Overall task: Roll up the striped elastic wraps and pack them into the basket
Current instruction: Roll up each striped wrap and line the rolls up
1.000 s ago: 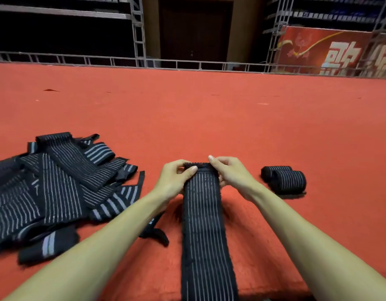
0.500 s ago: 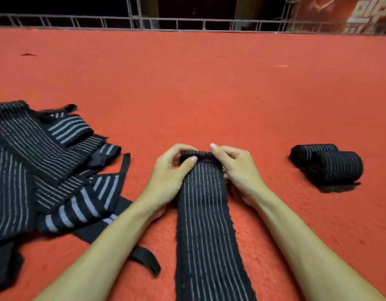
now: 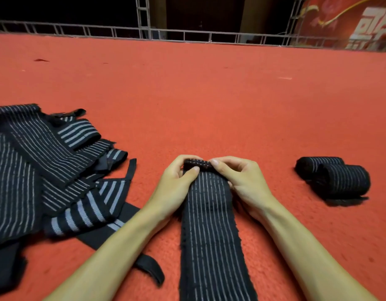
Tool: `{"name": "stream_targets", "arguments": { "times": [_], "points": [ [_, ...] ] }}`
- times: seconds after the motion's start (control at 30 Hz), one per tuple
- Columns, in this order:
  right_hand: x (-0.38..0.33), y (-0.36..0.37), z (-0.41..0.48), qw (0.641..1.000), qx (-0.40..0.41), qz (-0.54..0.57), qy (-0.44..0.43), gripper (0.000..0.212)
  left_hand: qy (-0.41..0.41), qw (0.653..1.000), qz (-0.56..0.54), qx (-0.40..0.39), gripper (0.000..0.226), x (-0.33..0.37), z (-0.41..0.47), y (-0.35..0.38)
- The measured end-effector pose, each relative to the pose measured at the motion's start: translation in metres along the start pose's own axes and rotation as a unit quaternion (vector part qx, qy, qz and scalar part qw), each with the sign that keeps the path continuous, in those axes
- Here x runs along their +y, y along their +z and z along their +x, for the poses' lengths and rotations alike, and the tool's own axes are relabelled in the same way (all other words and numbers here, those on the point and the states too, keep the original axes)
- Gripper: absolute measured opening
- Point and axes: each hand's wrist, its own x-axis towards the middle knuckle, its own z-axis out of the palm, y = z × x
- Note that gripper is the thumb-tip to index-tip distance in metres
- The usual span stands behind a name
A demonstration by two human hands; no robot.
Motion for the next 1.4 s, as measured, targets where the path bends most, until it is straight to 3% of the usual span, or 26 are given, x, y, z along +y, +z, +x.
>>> {"name": "stream_targets", "arguments": {
  "times": [0.27, 0.43, 0.63, 0.77, 0.87, 1.07, 1.27, 1.4],
  "points": [
    [-0.002, 0.001, -0.001, 0.997, 0.015, -0.042, -0.061, 0.015, -0.018, 0.999, 0.009, 0.036, 0.008, 0.0, 0.003, 0.002],
    [-0.001, 0.0, -0.002, 0.996, 0.014, -0.066, -0.06, 0.018, -0.037, 0.999, -0.005, -0.019, 0.021, -0.001, -0.001, -0.001],
    [-0.001, 0.0, -0.003, 0.999, 0.003, -0.034, 0.0, 0.007, 0.023, 0.999, 0.038, -0.019, 0.016, 0.002, -0.005, -0.004],
    [-0.003, 0.005, -0.005, 0.999, -0.004, -0.024, 0.037, 0.028, 0.066, 0.996, 0.061, -0.005, 0.016, 0.004, -0.005, -0.003],
    [-0.004, 0.006, -0.006, 0.999, -0.011, -0.015, 0.039, 0.021, 0.072, 0.995, 0.069, 0.007, 0.019, 0.005, -0.005, -0.003],
    [-0.007, 0.001, -0.008, 1.0, 0.0, 0.012, 0.004, 0.008, 0.046, 0.998, 0.05, -0.004, 0.021, 0.006, -0.005, -0.003],
    [-0.011, 0.001, -0.012, 1.0, 0.007, 0.003, -0.024, 0.016, -0.049, 0.999, 0.0, 0.003, 0.017, 0.008, -0.006, 0.0],
    [-0.01, 0.002, -0.012, 1.0, 0.003, 0.003, -0.011, 0.019, -0.029, 0.999, 0.04, 0.009, 0.022, 0.008, -0.005, 0.002]
  ]
}}
